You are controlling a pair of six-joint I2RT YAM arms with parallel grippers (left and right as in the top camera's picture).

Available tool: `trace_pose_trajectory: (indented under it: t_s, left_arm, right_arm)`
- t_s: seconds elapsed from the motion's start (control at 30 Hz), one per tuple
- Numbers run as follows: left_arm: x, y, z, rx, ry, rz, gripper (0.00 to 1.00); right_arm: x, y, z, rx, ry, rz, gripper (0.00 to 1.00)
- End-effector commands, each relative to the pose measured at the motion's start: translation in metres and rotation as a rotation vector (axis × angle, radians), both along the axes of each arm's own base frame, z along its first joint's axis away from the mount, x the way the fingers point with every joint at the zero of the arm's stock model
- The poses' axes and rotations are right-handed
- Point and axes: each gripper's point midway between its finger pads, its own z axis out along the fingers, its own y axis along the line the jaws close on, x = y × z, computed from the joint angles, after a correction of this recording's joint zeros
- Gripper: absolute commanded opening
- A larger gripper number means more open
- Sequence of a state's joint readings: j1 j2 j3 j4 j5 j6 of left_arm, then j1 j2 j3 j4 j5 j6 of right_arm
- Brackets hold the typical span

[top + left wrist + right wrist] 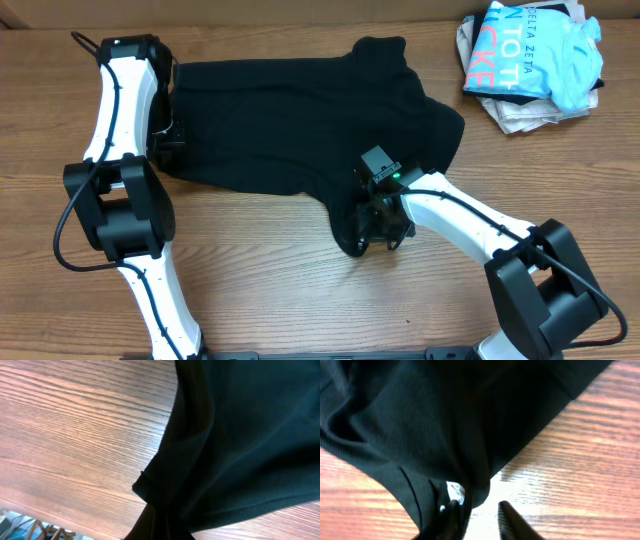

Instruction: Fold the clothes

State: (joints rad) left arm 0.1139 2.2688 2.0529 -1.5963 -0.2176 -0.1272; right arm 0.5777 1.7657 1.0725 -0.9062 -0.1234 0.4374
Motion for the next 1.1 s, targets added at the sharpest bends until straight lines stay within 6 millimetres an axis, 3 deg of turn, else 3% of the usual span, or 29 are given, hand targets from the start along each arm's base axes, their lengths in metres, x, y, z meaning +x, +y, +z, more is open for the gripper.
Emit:
trace_pose_trajectory:
  t_s: [0.0,0.03,0.2,0.3,0.4,0.5,0.63,0.7,0.8,0.97,1.07]
  left_arm:
    - [0.000,-0.003,0.012,-0.034,-0.035,-0.003,0.04]
    - [0.000,-0.003,0.012,-0.034,-0.036,-0.003,0.04]
    - [0.003,-0.003,0.019,-0.030,-0.068,-0.004,0.04]
    - [0.012,-0.002,0.042,-0.020,-0.146,-0.005,0.04]
    - [0.024,0.000,0.087,-0.002,-0.292,-0.008,0.04]
    - [0.033,0.001,0.144,0.020,-0.473,-0.012,0.04]
    - [0.031,0.001,0.234,0.056,-0.756,-0.017,0.04]
    - [0.025,0.000,0.270,0.071,-0.869,-0.019,0.04]
    - [0.006,-0.002,0.333,0.098,-1.070,-0.023,0.04]
    - [-0.034,-0.007,0.399,0.129,-1.280,-0.026,0.04]
    - [-0.059,-0.010,0.426,0.144,-1.369,-0.034,0.04]
  right_arm:
    - [-0.002,0.005,0.004,0.009,-0.019,0.019,0.09]
    - [-0.003,0.006,0.004,0.009,-0.019,0.021,0.04]
    - [0.002,0.007,0.010,0.018,-0.030,0.012,0.04]
    - [0.024,0.009,0.038,0.057,-0.094,-0.020,0.04]
    - [0.064,0.002,0.095,0.114,-0.230,-0.086,0.04]
    - [0.100,-0.019,0.165,0.165,-0.388,-0.117,0.04]
    - [0.128,-0.059,0.254,0.185,-0.571,-0.160,0.04]
    - [0.135,-0.080,0.294,0.186,-0.653,-0.186,0.04]
    - [0.135,-0.110,0.360,0.186,-0.795,-0.225,0.04]
    - [0.109,-0.132,0.431,0.185,-0.951,-0.239,0.04]
    - [0.083,-0.138,0.467,0.187,-1.039,-0.223,0.04]
